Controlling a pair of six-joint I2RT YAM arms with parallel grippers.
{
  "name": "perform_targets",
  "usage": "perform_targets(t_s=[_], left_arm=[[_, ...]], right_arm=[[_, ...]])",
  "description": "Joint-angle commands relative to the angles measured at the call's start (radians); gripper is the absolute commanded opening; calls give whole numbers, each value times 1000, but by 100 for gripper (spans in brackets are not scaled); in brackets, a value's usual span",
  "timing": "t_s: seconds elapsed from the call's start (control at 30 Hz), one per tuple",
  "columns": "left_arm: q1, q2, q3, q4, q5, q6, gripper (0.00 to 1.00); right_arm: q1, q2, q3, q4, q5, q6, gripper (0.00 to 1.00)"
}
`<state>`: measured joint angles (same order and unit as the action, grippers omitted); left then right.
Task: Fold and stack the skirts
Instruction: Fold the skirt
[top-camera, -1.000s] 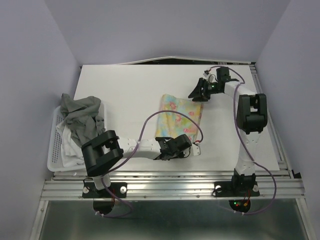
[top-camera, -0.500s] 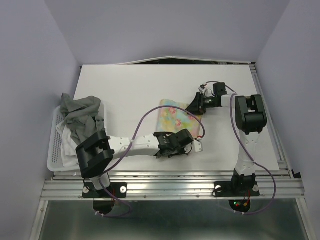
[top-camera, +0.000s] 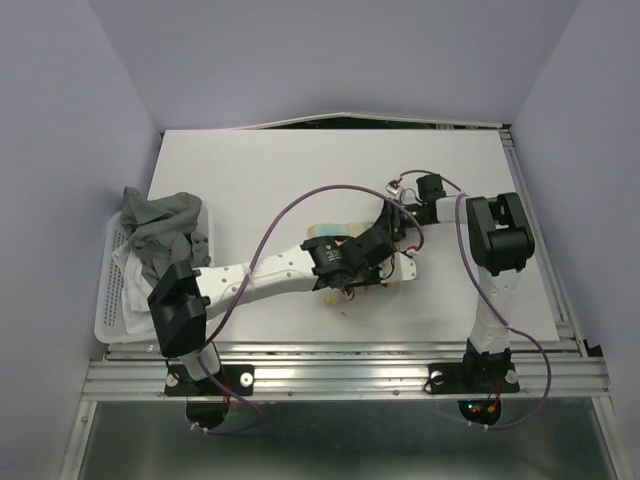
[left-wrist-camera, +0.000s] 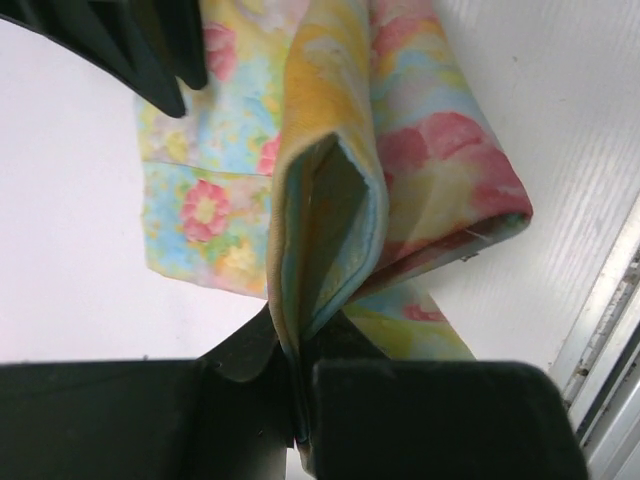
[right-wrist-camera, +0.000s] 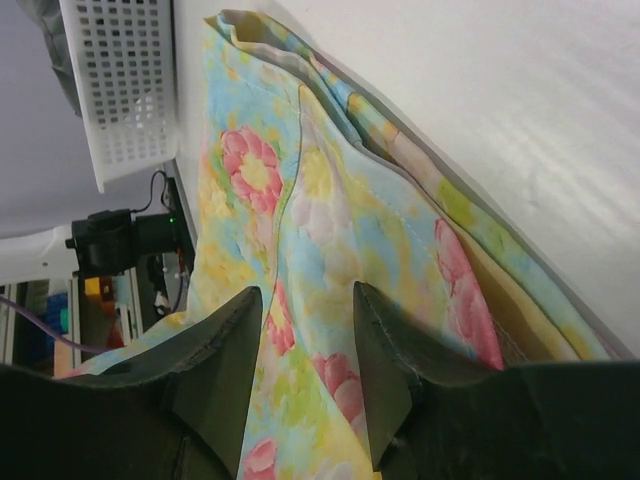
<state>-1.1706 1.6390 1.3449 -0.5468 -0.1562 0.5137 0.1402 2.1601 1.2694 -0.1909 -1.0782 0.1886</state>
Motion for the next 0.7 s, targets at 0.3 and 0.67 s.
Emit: perform_targets(t_s=[0.3,0.67], left_arm=[[149,71,112,22,86,273,1],[241,182,76,139,178,370,11]], right_arm=[[95,-3,-130,-137,155,-176,48],[95,-19,-88,-168,146,-172,48]])
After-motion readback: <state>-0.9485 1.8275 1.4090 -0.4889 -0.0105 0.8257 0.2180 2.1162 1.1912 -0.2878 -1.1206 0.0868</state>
